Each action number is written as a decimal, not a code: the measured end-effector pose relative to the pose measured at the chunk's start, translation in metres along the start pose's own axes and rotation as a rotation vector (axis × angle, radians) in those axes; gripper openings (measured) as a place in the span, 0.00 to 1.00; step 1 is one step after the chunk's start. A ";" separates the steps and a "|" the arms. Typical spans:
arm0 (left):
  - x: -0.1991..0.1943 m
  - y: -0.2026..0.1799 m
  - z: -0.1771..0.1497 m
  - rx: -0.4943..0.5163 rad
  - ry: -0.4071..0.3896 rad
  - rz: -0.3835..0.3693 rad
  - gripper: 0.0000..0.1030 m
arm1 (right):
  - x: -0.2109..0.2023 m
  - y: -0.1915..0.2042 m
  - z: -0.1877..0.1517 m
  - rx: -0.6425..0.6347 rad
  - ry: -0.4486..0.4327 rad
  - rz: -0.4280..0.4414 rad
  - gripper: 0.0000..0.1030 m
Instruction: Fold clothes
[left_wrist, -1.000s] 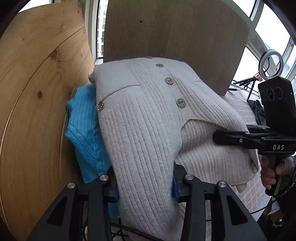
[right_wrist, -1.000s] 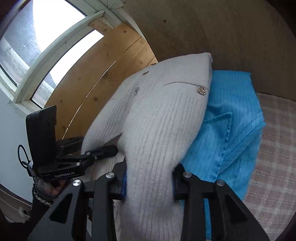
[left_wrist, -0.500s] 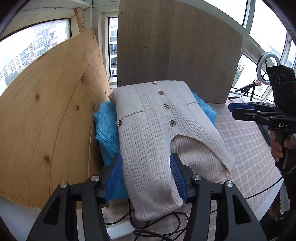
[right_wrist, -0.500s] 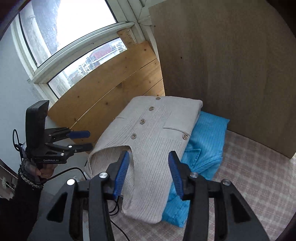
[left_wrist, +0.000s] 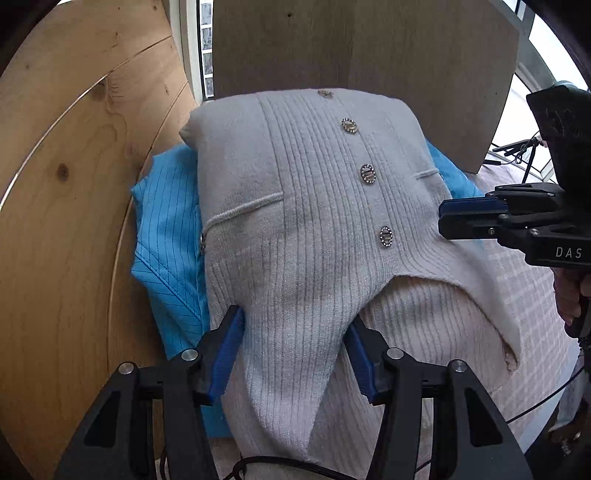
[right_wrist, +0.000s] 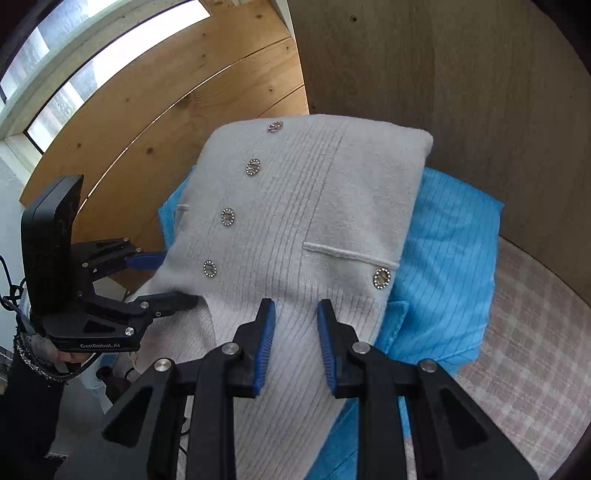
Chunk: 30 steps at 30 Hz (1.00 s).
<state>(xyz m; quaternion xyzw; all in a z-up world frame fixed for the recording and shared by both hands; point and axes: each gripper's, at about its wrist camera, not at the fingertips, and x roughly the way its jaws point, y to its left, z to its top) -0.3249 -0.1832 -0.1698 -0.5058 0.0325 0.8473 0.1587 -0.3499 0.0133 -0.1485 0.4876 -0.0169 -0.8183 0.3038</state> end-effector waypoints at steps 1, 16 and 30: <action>-0.005 0.000 0.006 -0.006 -0.011 -0.004 0.49 | -0.012 0.000 0.003 0.003 -0.036 0.024 0.23; -0.086 -0.013 0.020 0.086 -0.142 -0.010 0.57 | 0.016 -0.025 0.049 0.000 -0.047 -0.044 0.23; -0.052 0.011 -0.017 -0.092 -0.028 0.017 0.47 | 0.018 -0.019 0.056 -0.025 -0.031 -0.031 0.24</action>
